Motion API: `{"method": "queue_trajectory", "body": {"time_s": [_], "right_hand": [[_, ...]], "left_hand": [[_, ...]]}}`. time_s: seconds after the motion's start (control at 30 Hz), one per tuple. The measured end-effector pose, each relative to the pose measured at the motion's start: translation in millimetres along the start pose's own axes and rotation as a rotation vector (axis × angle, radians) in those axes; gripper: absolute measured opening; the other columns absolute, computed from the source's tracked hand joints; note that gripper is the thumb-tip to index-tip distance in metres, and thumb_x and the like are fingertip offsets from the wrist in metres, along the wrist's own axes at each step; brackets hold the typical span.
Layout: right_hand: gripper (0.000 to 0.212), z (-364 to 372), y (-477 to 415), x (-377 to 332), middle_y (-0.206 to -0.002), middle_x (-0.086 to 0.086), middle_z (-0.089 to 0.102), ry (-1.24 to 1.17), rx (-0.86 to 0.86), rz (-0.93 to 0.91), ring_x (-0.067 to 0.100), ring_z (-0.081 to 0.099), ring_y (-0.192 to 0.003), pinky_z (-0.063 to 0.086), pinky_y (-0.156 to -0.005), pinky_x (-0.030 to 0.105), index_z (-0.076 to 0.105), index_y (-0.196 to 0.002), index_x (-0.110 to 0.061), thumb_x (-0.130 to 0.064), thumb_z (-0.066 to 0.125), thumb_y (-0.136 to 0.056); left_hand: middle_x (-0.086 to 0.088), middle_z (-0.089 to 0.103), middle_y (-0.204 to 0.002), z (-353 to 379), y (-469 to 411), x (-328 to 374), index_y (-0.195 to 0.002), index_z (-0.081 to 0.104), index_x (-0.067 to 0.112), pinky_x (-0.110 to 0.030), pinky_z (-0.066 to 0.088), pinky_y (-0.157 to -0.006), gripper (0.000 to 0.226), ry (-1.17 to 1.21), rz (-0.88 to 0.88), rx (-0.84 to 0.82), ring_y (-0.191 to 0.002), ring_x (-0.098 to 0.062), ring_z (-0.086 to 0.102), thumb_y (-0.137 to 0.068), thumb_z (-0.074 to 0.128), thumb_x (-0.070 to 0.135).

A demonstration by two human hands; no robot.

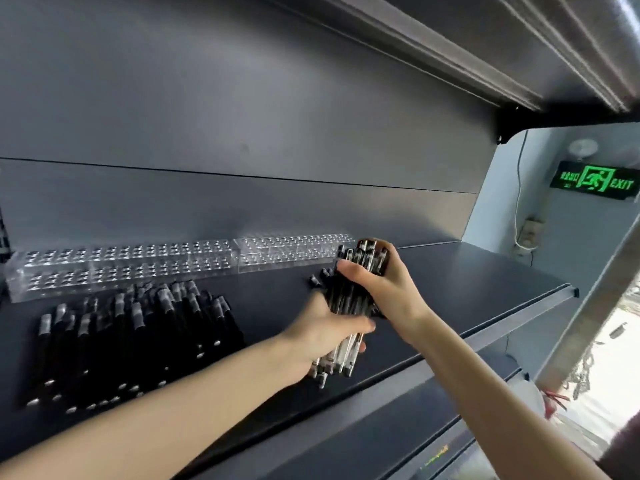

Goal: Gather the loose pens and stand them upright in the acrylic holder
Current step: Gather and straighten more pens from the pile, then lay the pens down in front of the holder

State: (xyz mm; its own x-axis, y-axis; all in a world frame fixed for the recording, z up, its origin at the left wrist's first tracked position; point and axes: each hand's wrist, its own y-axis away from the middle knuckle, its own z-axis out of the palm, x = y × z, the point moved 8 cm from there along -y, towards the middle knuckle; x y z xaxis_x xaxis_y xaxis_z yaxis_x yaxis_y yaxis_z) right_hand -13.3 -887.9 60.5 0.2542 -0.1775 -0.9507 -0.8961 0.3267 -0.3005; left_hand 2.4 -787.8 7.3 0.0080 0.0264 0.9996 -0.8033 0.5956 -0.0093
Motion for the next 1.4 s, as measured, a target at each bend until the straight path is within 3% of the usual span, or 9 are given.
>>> {"method": "queue_trajectory", "body": {"time_s": [0.17,0.3,0.4,0.53,0.63,0.73,0.9,1.13,1.4], "right_hand": [[0.047,-29,-71,29,-0.094,0.003,0.063,0.022,-0.077,0.046,0.004,0.065,-0.075,0.051,-0.064,0.017,0.048,-0.116,-0.012,-0.016,0.075,-0.078],[0.046,-39,-116,51,-0.09,-0.002,0.061,0.062,-0.223,0.06,-0.001,0.063,-0.071,0.049,-0.062,0.013,0.048,-0.117,-0.013,-0.016,0.074,-0.079],[0.041,-43,-142,69,-0.091,-0.003,0.062,0.096,-0.353,0.06,0.003,0.063,-0.078,0.051,-0.066,0.014,0.051,-0.115,-0.017,-0.019,0.073,-0.08],[0.038,-47,-168,90,-0.093,-0.005,0.064,0.126,-0.493,0.051,0.006,0.063,-0.082,0.05,-0.068,0.013,0.051,-0.113,-0.02,-0.021,0.072,-0.082],[0.041,-47,-179,106,-0.095,-0.004,0.064,0.133,-0.576,0.055,0.006,0.063,-0.084,0.05,-0.069,0.012,0.05,-0.116,-0.017,-0.022,0.072,-0.082],[0.044,-43,-183,119,-0.098,-0.002,0.066,0.165,-0.659,0.076,0.005,0.064,-0.084,0.052,-0.068,0.013,0.05,-0.118,-0.015,-0.028,0.072,-0.082],[0.086,-41,-190,143,-0.133,0.0,0.053,0.459,-0.711,0.029,0.021,0.042,-0.13,0.035,-0.109,0.046,0.051,-0.129,-0.023,-0.077,0.063,-0.063],[0.066,-54,-185,150,-0.152,0.0,0.03,0.537,-0.72,-0.089,0.021,0.026,-0.14,0.025,-0.114,0.04,0.026,-0.147,-0.022,-0.05,0.049,-0.092],[0.052,-57,-176,148,-0.147,-0.002,0.039,0.758,-0.744,-0.191,0.023,0.029,-0.136,0.022,-0.113,0.048,0.039,-0.14,-0.032,-0.053,0.042,-0.093]], "left_hand": [[-0.002,0.071,-0.095,11,-71,-8,-0.109,0.053,0.014,-0.04,0.058,-0.075,0.063,-0.131,0.076,0.198,-0.083,-0.018,0.07,-0.058,0.081,0.039],[0.005,0.061,-0.1,17,-105,-10,-0.113,0.044,0.011,-0.016,0.046,-0.069,0.054,-0.284,0.08,0.34,-0.09,-0.007,0.06,-0.078,0.075,0.036],[-0.002,0.059,-0.11,24,-121,-16,-0.118,0.041,0.009,-0.03,0.048,-0.087,0.063,-0.433,-0.007,0.42,-0.102,-0.018,0.058,-0.078,0.069,0.049],[0.001,0.045,-0.112,33,-132,-8,-0.108,0.043,0.014,-0.036,0.031,-0.098,0.062,-0.981,-0.07,0.567,-0.115,-0.022,0.038,-0.079,0.05,0.069],[0.003,0.034,-0.12,37,-137,-10,-0.116,0.044,0.02,-0.037,0.022,-0.102,0.087,-1.172,-0.103,0.631,-0.121,-0.02,0.028,-0.063,0.022,0.085],[-0.002,0.022,-0.143,36,-141,-19,-0.132,0.039,0.018,-0.042,0.006,-0.113,0.101,-1.235,-0.177,0.64,-0.139,-0.022,0.009,-0.063,0.014,0.087],[-0.007,0.001,-0.159,38,-142,-31,-0.15,0.01,0.009,-0.046,0.003,-0.117,0.096,-1.172,-0.382,0.551,-0.146,-0.026,-0.006,-0.083,0.023,0.076],[-0.003,0.004,-0.16,20,-139,-28,-0.152,0.003,0.014,-0.035,0.013,-0.115,0.08,-0.965,-0.38,0.558,-0.146,-0.019,0.007,-0.094,0.033,0.059],[0.005,-0.011,-0.159,24,-149,-46,-0.151,-0.006,0.027,-0.038,-0.001,-0.117,0.065,-1.124,-0.337,0.485,-0.146,-0.018,-0.009,-0.098,0.022,0.052]]}}
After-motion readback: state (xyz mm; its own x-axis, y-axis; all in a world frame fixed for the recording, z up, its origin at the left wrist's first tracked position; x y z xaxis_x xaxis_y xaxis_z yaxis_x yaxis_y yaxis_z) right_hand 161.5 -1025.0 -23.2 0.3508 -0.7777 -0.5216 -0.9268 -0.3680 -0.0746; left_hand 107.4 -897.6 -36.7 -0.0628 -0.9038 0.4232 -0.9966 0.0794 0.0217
